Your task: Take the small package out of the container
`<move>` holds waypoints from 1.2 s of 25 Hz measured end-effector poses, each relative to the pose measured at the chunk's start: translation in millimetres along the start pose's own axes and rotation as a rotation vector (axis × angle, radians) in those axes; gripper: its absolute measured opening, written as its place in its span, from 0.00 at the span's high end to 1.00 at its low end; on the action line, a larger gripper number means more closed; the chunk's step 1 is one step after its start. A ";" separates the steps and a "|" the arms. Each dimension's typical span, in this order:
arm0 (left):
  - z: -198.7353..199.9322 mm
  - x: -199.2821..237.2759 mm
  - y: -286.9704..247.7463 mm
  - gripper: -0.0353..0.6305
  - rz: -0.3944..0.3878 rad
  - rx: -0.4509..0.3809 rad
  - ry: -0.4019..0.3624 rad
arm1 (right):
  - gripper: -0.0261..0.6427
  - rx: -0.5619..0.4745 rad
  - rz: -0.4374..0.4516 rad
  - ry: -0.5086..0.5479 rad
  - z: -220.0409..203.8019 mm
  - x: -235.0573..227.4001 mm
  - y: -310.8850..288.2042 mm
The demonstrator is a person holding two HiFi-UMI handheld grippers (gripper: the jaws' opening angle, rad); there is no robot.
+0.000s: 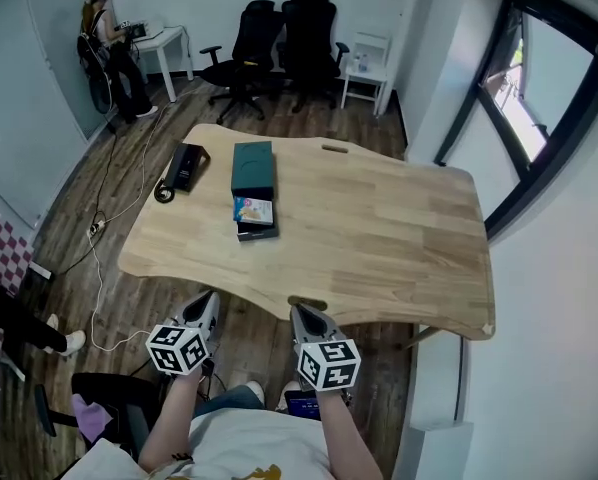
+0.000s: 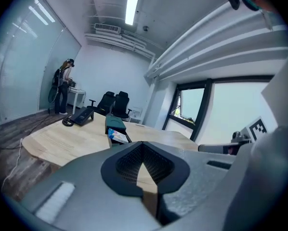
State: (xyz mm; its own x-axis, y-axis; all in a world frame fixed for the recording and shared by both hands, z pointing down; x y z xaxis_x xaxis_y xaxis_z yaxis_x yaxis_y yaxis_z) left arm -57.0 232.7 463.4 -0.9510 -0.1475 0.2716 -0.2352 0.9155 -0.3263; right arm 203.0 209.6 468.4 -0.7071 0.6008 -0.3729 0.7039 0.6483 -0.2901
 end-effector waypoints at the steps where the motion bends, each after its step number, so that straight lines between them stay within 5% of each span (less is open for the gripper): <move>1: -1.3 -0.7 0.0 0.94 0.001 0.005 -0.025 | 0.96 -0.010 0.029 -0.027 0.2 -0.8 -1.1; 10: 2.4 23.3 -43.0 0.94 0.040 0.034 -0.063 | 0.96 -0.069 0.018 -0.101 12.1 -30.3 -29.1; 24: 91.1 125.6 -216.1 0.94 -0.138 0.042 -0.071 | 0.96 -0.073 -0.126 -0.121 72.3 -82.0 -211.7; 30: 92.9 162.1 -258.9 0.94 -0.194 0.086 -0.036 | 0.96 -0.070 -0.243 -0.074 80.1 -89.7 -253.0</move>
State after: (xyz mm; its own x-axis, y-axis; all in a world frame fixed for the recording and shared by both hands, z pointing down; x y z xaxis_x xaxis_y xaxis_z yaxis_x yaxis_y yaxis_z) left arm -168.9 -63.0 507.8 -0.8923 -0.3330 0.3048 -0.4298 0.8332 -0.3478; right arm 93.7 -45.8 504.7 -0.8460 0.3894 -0.3642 0.5059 0.8018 -0.3180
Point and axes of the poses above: the fingertips, and each gripper's own axes: y backward along the fingers, x to its left, z out of its top, the point moved 8 cm from there along y, backward along the fingers, and after that the axes turned 5 degrees about z, right-handed, at the moved point
